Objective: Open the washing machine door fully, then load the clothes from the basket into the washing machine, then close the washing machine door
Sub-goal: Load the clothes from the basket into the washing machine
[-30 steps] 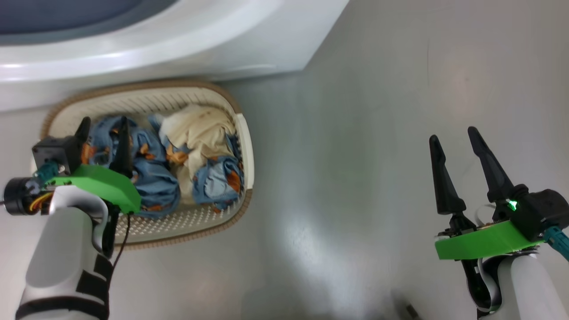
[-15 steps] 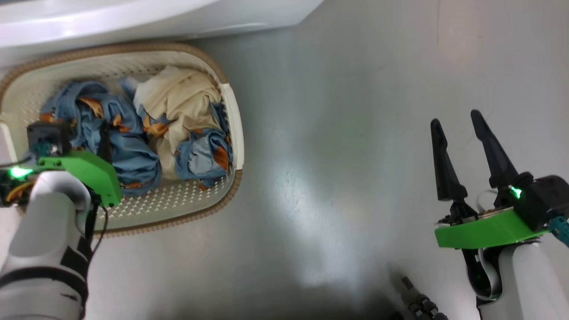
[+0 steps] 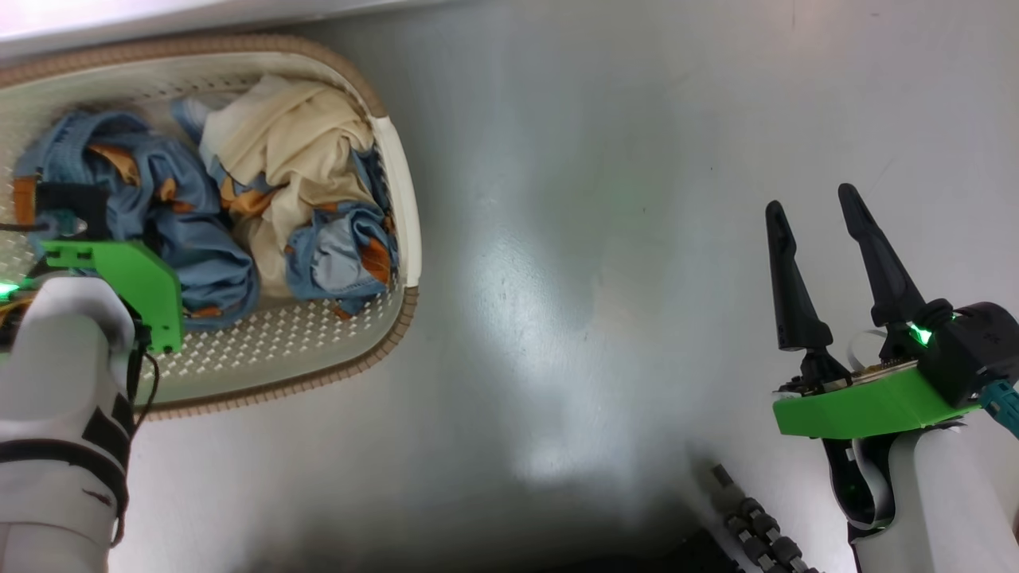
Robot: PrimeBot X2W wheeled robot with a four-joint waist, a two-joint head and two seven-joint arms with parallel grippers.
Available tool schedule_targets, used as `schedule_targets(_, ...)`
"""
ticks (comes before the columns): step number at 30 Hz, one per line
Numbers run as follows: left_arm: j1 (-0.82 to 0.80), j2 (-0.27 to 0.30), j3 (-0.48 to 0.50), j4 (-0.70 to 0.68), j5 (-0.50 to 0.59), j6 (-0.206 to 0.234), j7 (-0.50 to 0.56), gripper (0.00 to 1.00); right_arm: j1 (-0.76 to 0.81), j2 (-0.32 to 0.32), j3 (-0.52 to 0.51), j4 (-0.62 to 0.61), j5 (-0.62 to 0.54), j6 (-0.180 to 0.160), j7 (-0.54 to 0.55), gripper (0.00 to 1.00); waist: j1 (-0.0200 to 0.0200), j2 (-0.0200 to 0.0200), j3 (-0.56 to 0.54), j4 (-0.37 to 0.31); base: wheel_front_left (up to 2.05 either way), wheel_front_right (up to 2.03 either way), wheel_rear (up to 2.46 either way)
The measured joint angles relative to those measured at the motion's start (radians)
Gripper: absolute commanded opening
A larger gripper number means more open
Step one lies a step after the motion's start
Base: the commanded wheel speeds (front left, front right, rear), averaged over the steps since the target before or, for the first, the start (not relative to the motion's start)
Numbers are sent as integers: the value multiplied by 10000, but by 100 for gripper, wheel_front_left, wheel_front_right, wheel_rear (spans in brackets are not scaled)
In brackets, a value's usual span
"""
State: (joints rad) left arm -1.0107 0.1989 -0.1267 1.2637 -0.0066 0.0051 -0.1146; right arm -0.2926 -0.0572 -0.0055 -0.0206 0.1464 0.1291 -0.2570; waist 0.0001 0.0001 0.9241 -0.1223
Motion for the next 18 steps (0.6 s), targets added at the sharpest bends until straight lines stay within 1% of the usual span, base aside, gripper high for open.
schedule_targets(2,-95,44,-36,48,6,29,48,100,-15,2,-2,-31,0,0,0,100,-1,0,104,-32,0,0,0)
schedule_targets(4,-227,94,-59,73,6,161,104,100,-16,6,4,-81,0,0,0,100,-1,0,218,-62,0,0,0)
schedule_targets(13,-457,265,-240,190,6,165,284,100,-15,17,178,-232,-44,0,0,100,-1,0,615,-228,0,0,0)
schedule_targets(14,-457,278,-242,207,-15,155,276,92,-15,19,194,-234,-44,0,0,100,0,0,630,-249,0,0,0)
schedule_targets(15,-457,290,-244,219,-38,155,265,48,-15,19,199,-234,-44,0,0,100,-1,0,632,-266,0,0,0)
schedule_targets(16,-456,293,-253,234,-77,132,234,21,-15,19,199,-234,-44,0,0,100,0,0,617,-274,0,0,0)
schedule_targets(17,-455,291,-240,245,-123,63,84,0,-15,19,198,-234,-44,0,0,100,0,0,589,-275,0,0,0)
schedule_targets(18,-455,291,-240,245,-176,36,-58,0,-15,21,192,-234,-44,0,0,100,-1,0,554,-273,0,0,0)
